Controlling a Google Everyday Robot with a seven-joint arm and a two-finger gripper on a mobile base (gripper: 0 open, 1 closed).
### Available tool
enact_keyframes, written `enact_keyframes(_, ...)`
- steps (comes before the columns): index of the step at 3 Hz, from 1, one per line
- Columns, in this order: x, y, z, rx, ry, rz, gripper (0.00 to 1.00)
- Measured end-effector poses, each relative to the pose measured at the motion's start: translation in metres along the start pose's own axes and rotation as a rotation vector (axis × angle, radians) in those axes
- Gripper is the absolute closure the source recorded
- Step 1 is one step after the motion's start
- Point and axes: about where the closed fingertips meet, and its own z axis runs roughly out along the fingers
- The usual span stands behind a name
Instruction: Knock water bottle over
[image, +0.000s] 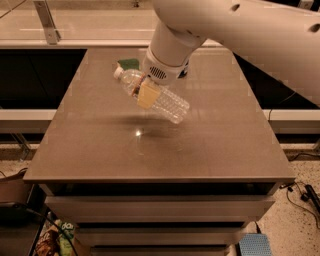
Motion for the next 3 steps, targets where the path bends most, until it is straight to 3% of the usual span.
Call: enact_keyframes(3, 0.012, 0.013, 0.032, -0.035, 0.181, -0.051, 1.00)
